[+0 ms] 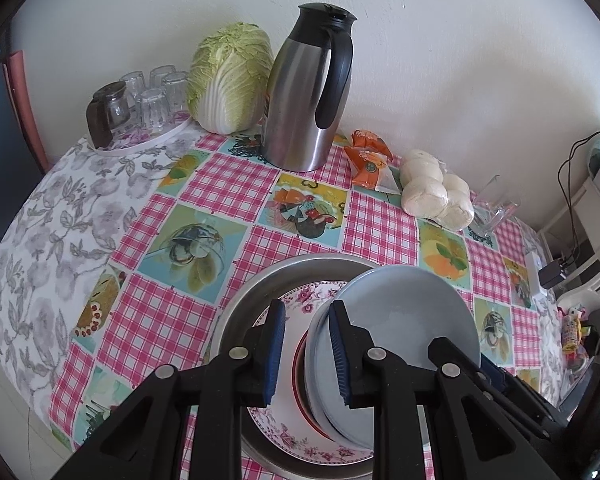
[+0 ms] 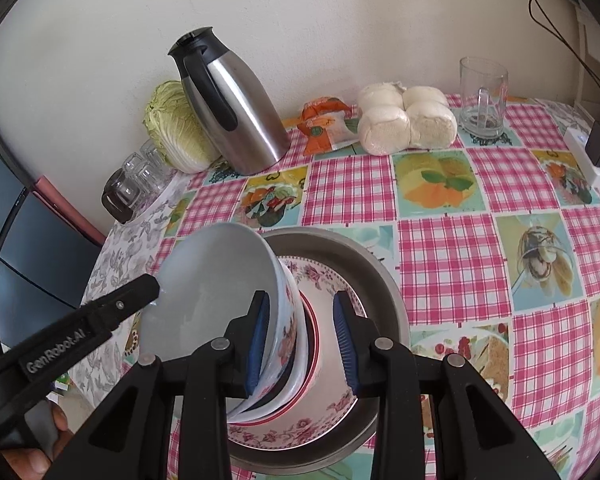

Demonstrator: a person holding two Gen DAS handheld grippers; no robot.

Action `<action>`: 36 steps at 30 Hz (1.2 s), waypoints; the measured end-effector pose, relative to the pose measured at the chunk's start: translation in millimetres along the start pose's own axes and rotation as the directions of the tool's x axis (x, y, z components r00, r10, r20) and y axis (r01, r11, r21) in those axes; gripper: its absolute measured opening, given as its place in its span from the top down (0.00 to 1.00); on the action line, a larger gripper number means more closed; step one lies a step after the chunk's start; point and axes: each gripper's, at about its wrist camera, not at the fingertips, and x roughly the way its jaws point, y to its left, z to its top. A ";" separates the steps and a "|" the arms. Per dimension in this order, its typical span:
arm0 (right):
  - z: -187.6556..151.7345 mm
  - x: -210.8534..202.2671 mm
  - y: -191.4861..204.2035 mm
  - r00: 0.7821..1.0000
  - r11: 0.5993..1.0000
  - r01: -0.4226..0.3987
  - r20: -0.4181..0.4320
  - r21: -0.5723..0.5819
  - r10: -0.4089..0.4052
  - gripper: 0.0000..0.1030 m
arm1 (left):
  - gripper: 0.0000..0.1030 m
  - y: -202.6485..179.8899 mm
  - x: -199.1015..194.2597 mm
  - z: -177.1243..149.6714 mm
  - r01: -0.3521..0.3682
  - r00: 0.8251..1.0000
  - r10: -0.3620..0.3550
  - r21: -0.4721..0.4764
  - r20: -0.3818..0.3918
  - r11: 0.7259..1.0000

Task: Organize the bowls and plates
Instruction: 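Lower the round white bowl into the stacked bowls in the basin, then open both tools and pull them back from the stack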

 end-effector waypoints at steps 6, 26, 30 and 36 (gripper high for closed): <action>-4.3 -5.8 3.2 1.000 1.000 0.019 -0.009 -0.010 -0.019 0.67 | 0.46 10.6 -14.2 -0.7 -0.006 1.000 0.007 -0.036 0.023 0.999; -33.6 -51.4 -3.5 0.995 0.995 0.081 0.062 -0.052 -0.078 0.17 | 0.00 57.9 -59.6 -36.5 -0.041 0.994 0.052 -0.110 0.095 0.993; -44.3 -52.3 -9.0 0.994 0.995 0.090 0.062 -0.044 -0.087 0.08 | 0.00 61.5 -58.7 -46.5 -0.066 0.993 0.075 -0.100 0.090 0.993; -59.0 -51.8 -18.4 0.992 0.992 0.119 0.051 -0.044 -0.117 0.08 | 0.00 60.1 -53.5 -61.0 -0.155 0.984 0.159 -0.048 0.078 0.987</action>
